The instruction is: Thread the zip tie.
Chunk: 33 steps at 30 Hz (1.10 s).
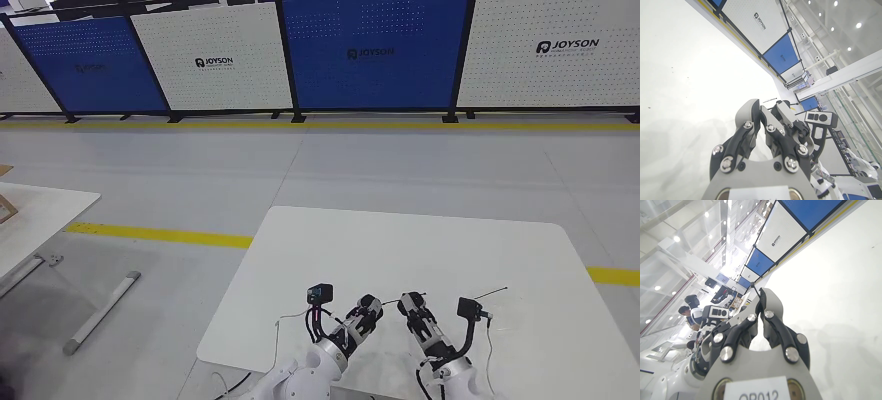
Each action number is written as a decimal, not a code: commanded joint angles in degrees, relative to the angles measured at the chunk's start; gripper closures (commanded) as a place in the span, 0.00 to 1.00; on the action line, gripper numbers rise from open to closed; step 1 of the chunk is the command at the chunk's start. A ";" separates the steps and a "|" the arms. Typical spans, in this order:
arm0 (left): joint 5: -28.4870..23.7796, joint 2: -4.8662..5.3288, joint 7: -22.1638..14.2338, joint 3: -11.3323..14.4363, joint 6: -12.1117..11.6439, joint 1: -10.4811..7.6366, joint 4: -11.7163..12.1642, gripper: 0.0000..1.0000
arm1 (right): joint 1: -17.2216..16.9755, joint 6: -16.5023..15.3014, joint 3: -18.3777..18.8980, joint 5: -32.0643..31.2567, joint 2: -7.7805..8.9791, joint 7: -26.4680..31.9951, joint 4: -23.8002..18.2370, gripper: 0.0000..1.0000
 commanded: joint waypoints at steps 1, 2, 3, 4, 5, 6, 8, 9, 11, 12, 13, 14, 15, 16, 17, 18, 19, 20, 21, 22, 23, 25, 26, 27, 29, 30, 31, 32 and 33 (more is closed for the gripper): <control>0.00 0.00 0.00 0.00 0.00 0.00 0.00 1.00 | 0.00 0.06 0.01 -0.09 0.00 0.14 -0.02 1.00; 0.00 0.00 0.00 0.00 0.00 0.00 0.00 1.00 | 0.01 0.15 -0.02 -0.15 0.00 0.20 -0.04 1.00; 0.00 0.00 0.00 0.00 0.00 0.00 0.00 1.00 | 0.01 0.24 -0.05 -0.20 -0.02 0.20 -0.06 1.00; 0.00 0.00 0.00 0.00 0.00 0.00 0.00 1.00 | 0.01 0.27 -0.07 -0.21 -0.03 0.19 -0.08 1.00; 0.00 0.00 0.00 0.00 0.00 0.00 0.00 1.00 | 0.00 0.22 -0.04 -0.13 -0.03 0.11 -0.09 1.00; 0.00 0.00 0.00 0.00 0.00 0.00 0.00 1.00 | -0.04 0.09 0.02 -0.07 -0.03 0.04 -0.08 1.00; 0.00 0.00 0.00 0.00 0.00 0.00 0.00 1.00 | -0.13 -0.07 0.12 -0.04 -0.02 0.03 -0.12 1.00; 0.00 0.00 0.00 0.00 0.00 0.00 0.00 1.00 | -0.19 -0.14 0.16 -0.07 -0.01 0.03 -0.15 1.00; 0.00 0.00 0.00 0.00 0.00 0.00 0.00 1.00 | -0.25 -0.12 0.18 -0.22 0.00 0.16 -0.21 1.00; 0.00 0.00 0.00 0.00 0.00 0.00 0.00 1.00 | -0.29 -0.06 0.15 -0.31 0.01 0.29 -0.23 1.00; 0.00 0.00 0.00 0.00 0.00 0.00 0.00 1.00 | -0.31 0.06 0.12 -0.33 0.00 0.43 -0.28 1.00; 0.00 0.00 0.00 0.00 0.00 0.00 0.00 1.00 | -0.30 0.17 0.10 -0.34 0.00 0.49 -0.29 1.00; 0.00 0.00 0.00 0.00 0.00 0.00 0.00 1.00 | -0.28 0.24 0.09 -0.35 -0.01 0.52 -0.30 1.00; 0.00 0.00 0.00 0.00 0.00 0.00 0.00 1.00 | -0.27 0.27 0.08 -0.31 -0.02 0.52 -0.31 1.00; 0.00 0.00 0.00 0.00 0.00 0.00 0.00 1.00 | -0.27 0.24 0.09 -0.25 -0.03 0.51 -0.30 1.00; 0.00 0.00 0.00 0.00 0.00 0.00 0.00 1.00 | -0.26 0.21 0.10 -0.20 -0.03 0.53 -0.26 1.00; 0.00 0.00 0.00 0.00 0.00 0.00 0.00 1.00 | -0.26 0.21 0.08 -0.21 -0.03 0.57 -0.23 1.00; 0.00 0.00 0.00 0.00 0.00 0.00 0.00 1.00 | -0.25 0.29 0.05 -0.31 -0.04 0.65 -0.19 1.00; 0.00 0.00 0.00 0.00 0.00 0.00 0.00 1.00 | -0.20 0.38 0.03 -0.36 -0.04 0.78 -0.13 1.00; 0.00 0.00 0.00 0.00 0.00 0.00 0.00 1.00 | -0.13 0.44 -0.01 -0.38 -0.05 0.92 -0.07 1.00; 0.00 0.00 0.00 0.00 0.00 0.00 0.00 1.00 | -0.02 0.47 -0.06 -0.34 -0.06 1.14 -0.01 1.00; 0.00 0.00 0.00 0.00 0.00 0.00 0.00 1.00 | 0.19 0.07 -0.18 0.20 -0.06 1.98 0.10 1.00; 0.00 0.00 0.00 0.00 0.00 0.00 0.00 1.00 | 0.37 -0.21 -0.12 0.68 -0.06 2.50 0.22 1.00; 0.00 0.00 0.00 0.00 0.00 0.00 0.00 1.00 | 0.60 -0.42 0.04 1.13 -0.04 3.00 0.38 1.00; 0.00 0.00 0.00 0.00 0.00 0.00 0.00 1.00 | 1.01 -0.40 0.19 1.70 -0.02 3.90 0.65 1.00; 0.00 0.00 0.00 0.00 0.00 0.00 0.00 1.00 | 1.27 -0.20 0.22 1.81 -0.02 4.41 0.78 1.00; 0.00 0.00 0.00 0.00 0.00 0.00 0.00 1.00 | 1.62 0.21 0.21 1.84 -0.01 5.15 0.96 1.00; 0.00 0.00 0.00 0.00 0.00 0.00 0.00 1.00 | 1.86 0.45 0.15 2.00 -0.01 5.85 1.03 1.00; 0.00 0.00 0.00 0.00 0.00 0.00 0.00 1.00 | 2.08 0.52 0.15 2.32 0.00 6.49 1.07 1.00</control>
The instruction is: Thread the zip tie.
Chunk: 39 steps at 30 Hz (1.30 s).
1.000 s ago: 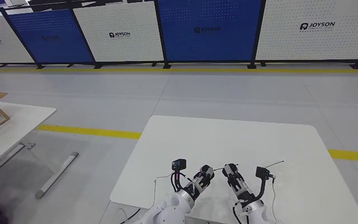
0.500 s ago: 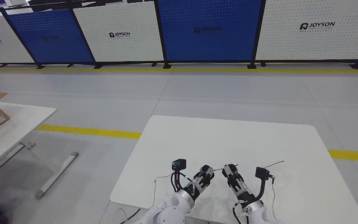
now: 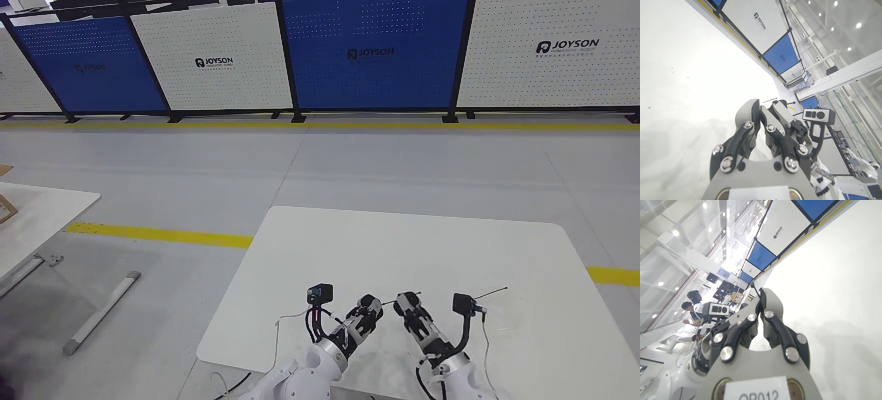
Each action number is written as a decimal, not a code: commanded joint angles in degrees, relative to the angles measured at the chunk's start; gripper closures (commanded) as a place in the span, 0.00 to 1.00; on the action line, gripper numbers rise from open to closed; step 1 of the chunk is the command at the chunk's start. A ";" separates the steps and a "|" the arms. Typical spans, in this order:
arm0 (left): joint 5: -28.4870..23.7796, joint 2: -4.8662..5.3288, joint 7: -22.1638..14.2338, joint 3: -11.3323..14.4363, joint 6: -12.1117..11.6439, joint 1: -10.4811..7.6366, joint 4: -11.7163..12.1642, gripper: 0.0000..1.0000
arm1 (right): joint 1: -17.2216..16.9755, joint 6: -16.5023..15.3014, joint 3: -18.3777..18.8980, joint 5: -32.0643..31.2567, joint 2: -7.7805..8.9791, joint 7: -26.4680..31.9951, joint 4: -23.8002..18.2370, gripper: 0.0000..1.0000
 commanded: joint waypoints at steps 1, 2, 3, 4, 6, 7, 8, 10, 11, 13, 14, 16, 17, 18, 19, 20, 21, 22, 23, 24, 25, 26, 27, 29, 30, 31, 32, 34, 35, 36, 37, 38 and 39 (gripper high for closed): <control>0.00 0.00 0.00 0.00 0.00 0.00 0.00 1.00 | 0.37 -0.02 0.06 0.65 0.02 1.14 0.08 1.00; 0.00 0.00 0.00 0.00 0.00 0.00 0.00 1.00 | 0.46 -0.31 0.14 1.08 0.04 1.67 0.11 1.00; 0.00 0.00 0.00 0.00 0.00 0.00 0.00 1.00 | 0.54 -0.57 0.29 1.44 0.08 2.16 0.16 1.00; 0.00 0.00 0.00 0.00 0.00 0.00 0.00 1.00 | 0.61 -0.78 0.48 1.75 0.14 2.72 0.21 1.00; 0.00 0.00 0.00 0.00 0.00 0.00 0.00 1.00 | 0.78 -0.78 0.65 1.96 0.21 3.66 0.28 1.00; 0.00 0.00 0.00 0.00 0.00 0.00 0.00 1.00 | 0.94 -0.66 0.70 2.03 0.24 4.17 0.30 1.00; 0.00 0.00 0.00 0.00 0.00 0.00 0.00 1.00 | 1.11 -0.41 0.74 2.15 0.26 4.68 0.36 1.00; 0.00 0.00 0.00 0.00 0.00 0.00 0.00 1.00 | 1.11 -0.41 0.74 2.15 0.26 4.68 0.36 1.00; 0.00 0.00 0.00 0.00 0.00 0.00 0.00 1.00 | 1.11 -0.41 0.74 2.15 0.26 4.68 0.36 1.00; 0.00 0.00 0.00 0.00 0.00 0.00 0.00 1.00 | 1.11 -0.41 0.74 2.15 0.26 4.68 0.36 1.00; 0.00 0.00 0.00 0.00 0.00 0.00 0.00 1.00 | 1.11 -0.41 0.74 2.15 0.26 4.68 0.36 1.00; 0.00 0.00 0.00 0.00 0.00 0.00 0.00 1.00 | 1.11 -0.41 0.74 2.15 0.26 4.68 0.36 1.00; 0.00 0.00 0.00 0.00 0.00 0.00 0.00 1.00 | 1.11 -0.41 0.74 2.15 0.26 4.68 0.36 1.00; 0.00 0.00 0.00 0.00 0.00 0.00 0.00 1.00 | 1.08 -0.24 0.75 2.10 0.26 4.50 0.36 1.00; 0.00 -0.01 -0.02 0.01 -0.05 -0.02 0.04 1.00 | 1.05 0.02 0.63 1.91 0.25 4.38 0.31 1.00; 0.01 -0.03 -0.03 0.06 -0.21 -0.12 0.19 1.00 | 1.07 0.21 0.48 1.80 0.23 4.40 0.28 1.00; 0.03 -0.07 -0.03 0.12 -0.32 -0.23 0.33 1.00 | 1.18 0.34 0.32 1.85 0.21 4.54 0.36 1.00; 0.05 -0.09 -0.04 0.16 -0.37 -0.28 0.39 1.00 | 1.32 0.36 0.20 1.90 0.20 4.74 0.49 1.00; 0.03 -0.12 -0.01 0.19 -0.44 -0.30 0.41 1.00 | 1.48 0.39 0.05 1.91 0.18 4.97 0.66 1.00; 0.01 -0.14 0.04 0.19 -0.49 -0.31 0.44 1.00 | 1.65 0.46 -0.12 1.89 0.17 5.24 0.82 1.00; -0.03 -0.16 0.10 0.16 -0.54 -0.31 0.47 1.00 | 1.87 0.57 -0.29 1.88 0.14 5.40 0.99 1.00; -0.08 -0.17 0.15 0.11 -0.54 -0.29 0.48 1.00 | 2.00 0.62 -0.42 1.88 0.12 5.46 1.12 1.00; -0.16 -0.18 0.25 0.03 -0.52 -0.25 0.50 1.00 | 2.11 0.62 -0.52 2.00 0.11 5.61 1.22 1.00; -0.21 -0.20 0.32 -0.08 -0.45 -0.19 0.54 1.00 | 2.30 0.42 -0.58 2.43 0.10 5.95 1.47 1.00; -0.21 -0.21 0.34 -0.12 -0.41 -0.17 0.55 1.00 | 2.37 0.33 -0.56 2.54 0.12 6.14 1.58 1.00; -0.21 -0.23 0.38 -0.17 -0.31 -0.13 0.57 1.00 | 2.45 0.26 -0.52 2.61 0.14 6.37 1.66 1.00; -0.21 -0.24 0.39 -0.19 -0.24 -0.12 0.59 1.00 | 2.48 0.21 -0.52 2.71 0.15 6.56 1.69 0.83; -0.13 -0.27 0.35 -0.19 -0.15 -0.16 0.71 1.00 | 2.50 -0.04 -0.43 3.00 0.19 6.88 1.78 0.66; -0.10 -0.29 0.32 -0.16 -0.10 -0.20 0.79 1.00 | 2.48 -0.17 -0.36 3.12 0.22 6.94 1.82 0.66; -0.09 -0.32 0.29 -0.13 -0.05 -0.23 0.87 1.00 | 2.45 -0.25 -0.31 3.19 0.23 6.90 1.83 0.66; -0.07 -0.34 0.27 -0.10 0.00 -0.27 0.93 1.00 | 2.40 -0.37 -0.27 3.27 0.24 6.83 1.83 0.66; -0.07 -0.37 0.25 -0.07 0.09 -0.31 0.99 1.00 | 2.34 -0.50 -0.25 3.34 0.26 6.74 1.84 0.66; -0.06 -0.39 0.26 -0.06 0.22 -0.34 1.05 1.00 | 2.30 -0.55 -0.22 3.38 0.27 6.62 1.84 0.66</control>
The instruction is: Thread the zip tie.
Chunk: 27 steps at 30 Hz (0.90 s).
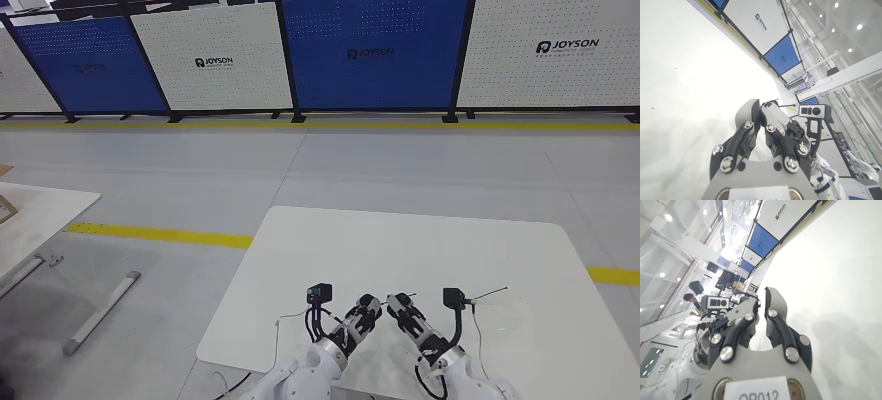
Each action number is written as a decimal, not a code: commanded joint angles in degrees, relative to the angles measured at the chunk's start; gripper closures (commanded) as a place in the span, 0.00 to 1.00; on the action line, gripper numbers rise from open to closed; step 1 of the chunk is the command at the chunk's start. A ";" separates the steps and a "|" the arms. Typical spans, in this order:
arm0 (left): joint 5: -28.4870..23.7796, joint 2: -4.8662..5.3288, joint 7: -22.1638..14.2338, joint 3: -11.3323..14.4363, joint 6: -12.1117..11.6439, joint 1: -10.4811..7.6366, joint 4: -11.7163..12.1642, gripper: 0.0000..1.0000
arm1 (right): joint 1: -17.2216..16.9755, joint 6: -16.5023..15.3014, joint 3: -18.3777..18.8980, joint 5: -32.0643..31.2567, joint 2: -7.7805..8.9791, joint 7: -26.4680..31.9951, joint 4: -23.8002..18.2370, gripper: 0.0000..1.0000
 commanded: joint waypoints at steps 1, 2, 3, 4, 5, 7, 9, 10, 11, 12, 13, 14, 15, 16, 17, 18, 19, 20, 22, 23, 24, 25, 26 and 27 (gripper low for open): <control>-0.01 -0.05 0.02 0.02 0.24 -0.06 0.08 1.00 | -0.11 -0.11 0.03 0.11 0.01 -0.32 -0.03 0.61; -0.03 -0.07 0.02 0.02 0.44 -0.08 0.14 1.00 | -0.17 -0.16 0.02 0.11 0.01 -0.43 -0.04 0.60; -0.06 -0.10 0.04 -0.03 0.87 -0.16 0.32 1.00 | -0.21 -0.16 0.01 0.11 0.02 -0.51 -0.05 0.62; -0.27 -0.15 0.12 -0.09 1.18 -0.25 0.46 1.00 | -0.23 -0.11 0.03 0.16 0.02 -0.60 -0.04 0.62; -0.48 -0.19 0.12 -0.11 1.39 -0.37 0.61 1.00 | -0.23 -0.11 0.07 0.31 0.02 -0.77 -0.02 0.63; -0.63 -0.28 0.08 -0.04 1.66 -0.61 0.96 1.00 | -0.23 -0.16 0.13 0.40 0.01 -1.26 0.12 0.69; -0.71 -0.35 0.02 0.04 1.90 -0.72 1.18 1.00 | -0.34 -0.33 0.15 0.36 -0.01 -2.06 0.18 0.78; -0.71 -0.38 0.02 0.07 2.00 -0.75 1.21 1.00 | -0.41 -0.43 0.17 0.30 -0.01 -2.35 0.17 0.81; -0.72 -0.40 0.03 0.08 2.08 -0.77 1.22 1.00 | -0.51 -0.55 0.23 0.27 0.00 -2.62 0.13 0.83; -0.72 -0.43 0.05 0.08 2.17 -0.78 1.23 1.00 | -0.62 -0.68 0.28 0.23 0.02 -2.84 0.07 0.87; -0.71 -0.45 0.07 0.09 2.27 -0.78 1.23 1.00 | -0.75 -0.79 0.36 0.18 0.03 -3.07 -0.02 0.91; -0.70 -0.47 0.07 0.09 2.33 -0.78 1.22 1.00 | -0.85 -0.84 0.41 0.17 0.05 -3.21 -0.09 0.91; -0.63 -0.48 -0.03 0.14 2.41 -0.77 1.25 1.00 | -0.92 -0.86 0.45 0.16 0.06 -3.25 -0.15 0.88; -0.50 -0.51 -0.11 0.23 2.47 -0.77 1.28 1.00 | -0.98 -0.82 0.49 0.10 0.07 -3.34 -0.21 0.88; -0.38 -0.53 -0.16 0.32 2.48 -0.77 1.31 1.00 | -1.01 -0.76 0.51 0.04 0.08 -3.42 -0.26 0.91; -0.27 -0.55 -0.18 0.40 2.49 -0.78 1.34 1.00 | -1.05 -0.72 0.51 -0.01 0.09 -3.48 -0.31 0.95; -0.23 -0.57 -0.16 0.44 2.50 -0.78 1.35 1.00 | -1.07 -0.69 0.51 -0.03 0.09 -3.51 -0.36 1.00; -0.20 -0.59 -0.16 0.47 2.51 -0.80 1.37 1.00 | -1.08 -0.68 0.51 -0.06 0.09 -3.57 -0.39 1.00; -0.22 -0.62 -0.18 0.42 2.49 -0.87 1.33 1.00 | -1.11 -0.62 0.50 -0.17 0.10 -3.73 -0.43 1.00; -0.25 -0.64 -0.18 0.36 2.45 -0.89 1.30 1.00 | -1.13 -0.57 0.47 -0.25 0.10 -3.80 -0.46 1.00; -0.24 -0.65 -0.16 0.34 2.31 -0.88 1.24 1.00 | -1.15 -0.52 0.45 -0.31 0.10 -3.85 -0.49 1.00; -0.21 -0.66 -0.18 0.34 2.07 -0.86 1.16 1.00 | -1.16 -0.44 0.42 -0.43 0.10 -3.87 -0.53 1.00; -0.14 -0.65 -0.22 0.34 1.87 -0.82 1.12 1.00 | -1.17 -0.35 0.39 -0.56 0.11 -3.86 -0.58 1.00; -0.06 -0.65 -0.25 0.34 1.65 -0.76 1.02 1.00 | -1.17 -0.21 0.34 -0.73 0.11 -3.80 -0.66 1.00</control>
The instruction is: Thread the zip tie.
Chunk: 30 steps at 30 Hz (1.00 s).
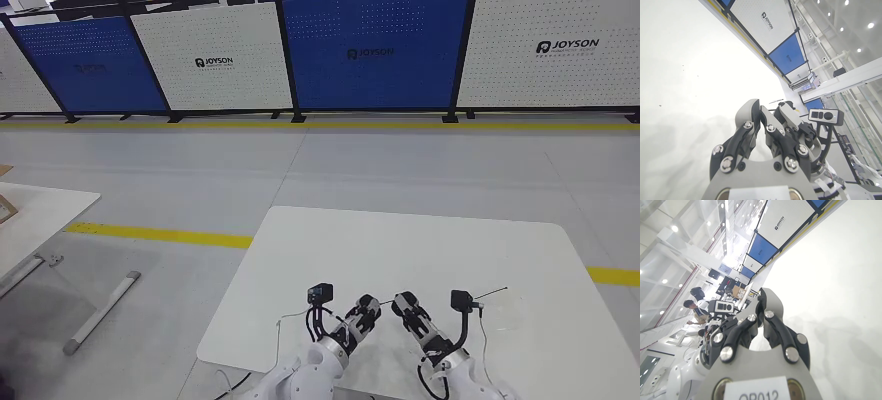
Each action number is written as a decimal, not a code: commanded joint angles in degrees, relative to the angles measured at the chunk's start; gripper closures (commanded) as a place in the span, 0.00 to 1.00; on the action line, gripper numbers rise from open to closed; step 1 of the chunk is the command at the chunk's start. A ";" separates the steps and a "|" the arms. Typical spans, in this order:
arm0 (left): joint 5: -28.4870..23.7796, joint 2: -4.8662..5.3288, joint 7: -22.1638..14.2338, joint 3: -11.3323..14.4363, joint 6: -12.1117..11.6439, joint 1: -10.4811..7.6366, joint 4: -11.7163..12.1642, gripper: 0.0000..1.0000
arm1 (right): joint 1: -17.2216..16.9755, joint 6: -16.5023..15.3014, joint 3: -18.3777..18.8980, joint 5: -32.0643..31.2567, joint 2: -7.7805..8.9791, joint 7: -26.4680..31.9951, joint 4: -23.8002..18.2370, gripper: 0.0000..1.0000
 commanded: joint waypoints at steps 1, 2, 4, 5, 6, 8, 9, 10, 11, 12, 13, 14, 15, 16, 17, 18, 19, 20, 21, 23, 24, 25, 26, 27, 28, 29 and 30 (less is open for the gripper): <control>0.14 0.00 -0.02 -0.01 -0.33 0.11 -0.18 1.00 | 0.02 0.26 -0.09 -0.29 0.01 0.14 -0.13 1.00; 0.20 0.00 0.00 -0.03 -0.44 0.18 -0.29 1.00 | 0.05 0.43 -0.16 -0.46 0.01 0.24 -0.22 1.00; 0.33 0.01 0.00 -0.09 -0.63 0.35 -0.53 1.00 | 0.10 0.76 -0.30 -0.67 0.01 0.39 -0.41 1.00; 0.41 0.02 -0.01 -0.13 -0.68 0.43 -0.63 1.00 | 0.12 0.84 -0.36 -0.70 0.00 0.41 -0.49 1.00; 0.50 0.03 -0.03 -0.19 -0.75 0.53 -0.73 1.00 | 0.14 0.80 -0.43 -0.66 -0.01 0.41 -0.58 1.00; 0.58 0.04 -0.06 -0.27 -0.82 0.64 -0.82 1.00 | 0.19 0.69 -0.51 -0.59 0.00 0.61 -0.66 1.00; 0.61 0.04 -0.04 -0.32 -0.83 0.67 -0.83 1.00 | 0.23 0.67 -0.55 -0.52 0.00 0.85 -0.67 1.00; 0.60 0.03 -0.03 -0.41 -0.80 0.68 -0.82 1.00 | 0.29 0.69 -0.56 -0.37 0.01 1.11 -0.69 1.00; 0.57 0.02 -0.03 -0.47 -0.75 0.67 -0.79 1.00 | 0.33 0.70 -0.56 -0.21 0.01 1.26 -0.71 1.00; 0.53 0.01 -0.02 -0.51 -0.69 0.67 -0.76 1.00 | 0.35 0.65 -0.56 -0.05 0.01 1.35 -0.72 0.82; 0.49 -0.01 -0.02 -0.55 -0.62 0.66 -0.74 1.00 | 0.37 0.57 -0.53 0.13 0.01 1.36 -0.74 0.77; 0.46 -0.02 0.01 -0.59 -0.59 0.65 -0.73 1.00 | 0.35 0.46 -0.49 0.27 0.02 1.30 -0.79 0.73; 0.44 -0.03 0.07 -0.63 -0.56 0.65 -0.72 1.00 | 0.29 0.32 -0.43 0.40 0.03 1.22 -0.83 0.71; 0.43 -0.05 0.14 -0.67 -0.55 0.65 -0.71 1.00 | 0.20 0.14 -0.36 0.46 0.04 1.12 -0.87 0.70; 0.41 -0.07 0.21 -0.69 -0.52 0.67 -0.70 1.00 | 0.08 -0.10 -0.27 0.47 0.07 0.98 -0.96 0.70; 0.34 -0.09 0.26 -0.73 -0.47 0.66 -0.67 1.00 | -0.04 -0.28 -0.20 0.42 0.09 0.80 -1.04 0.70; 0.24 -0.11 0.30 -0.78 -0.40 0.64 -0.58 1.00 | -0.18 -0.42 -0.15 0.37 0.11 0.65 -1.10 0.70; 0.14 -0.14 0.33 -0.82 -0.34 0.57 -0.44 1.00 | -0.32 -0.55 -0.10 0.31 0.13 0.53 -1.18 0.70; 0.04 -0.16 0.36 -0.83 -0.31 0.52 -0.32 1.00 | -0.40 -0.58 -0.05 0.24 0.14 0.38 -1.22 0.71; -0.20 -0.22 0.45 -0.87 -0.25 0.44 -0.11 1.00 | -0.58 -0.61 -0.02 0.07 0.16 0.02 -1.30 0.71; -0.28 -0.25 0.50 -0.88 -0.22 0.40 0.00 1.00 | -0.68 -0.67 -0.01 0.01 0.16 -0.15 -1.33 0.73; -0.31 -0.27 0.53 -0.88 -0.21 0.38 0.05 1.00 | -0.76 -0.73 0.00 -0.02 0.17 -0.29 -1.34 0.75; -0.32 -0.29 0.54 -0.88 -0.22 0.37 0.10 1.00 | -0.82 -0.82 0.01 -0.06 0.17 -0.45 -1.34 0.81; -0.32 -0.31 0.57 -0.89 -0.22 0.39 0.13 1.00 | -0.90 -0.93 0.03 -0.12 0.18 -0.63 -1.34 0.84; -0.32 -0.32 0.59 -0.90 -0.21 0.41 0.14 1.00 | -0.95 -1.01 0.03 -0.15 0.19 -0.71 -1.33 0.86; -0.31 -0.33 0.62 -0.93 -0.19 0.43 0.13 1.00 | -0.99 -1.05 0.04 -0.17 0.19 -0.80 -1.33 0.91; -0.29 -0.34 0.63 -0.95 -0.19 0.47 0.10 1.00 | -1.03 -1.09 0.04 -0.19 0.20 -0.89 -1.33 0.97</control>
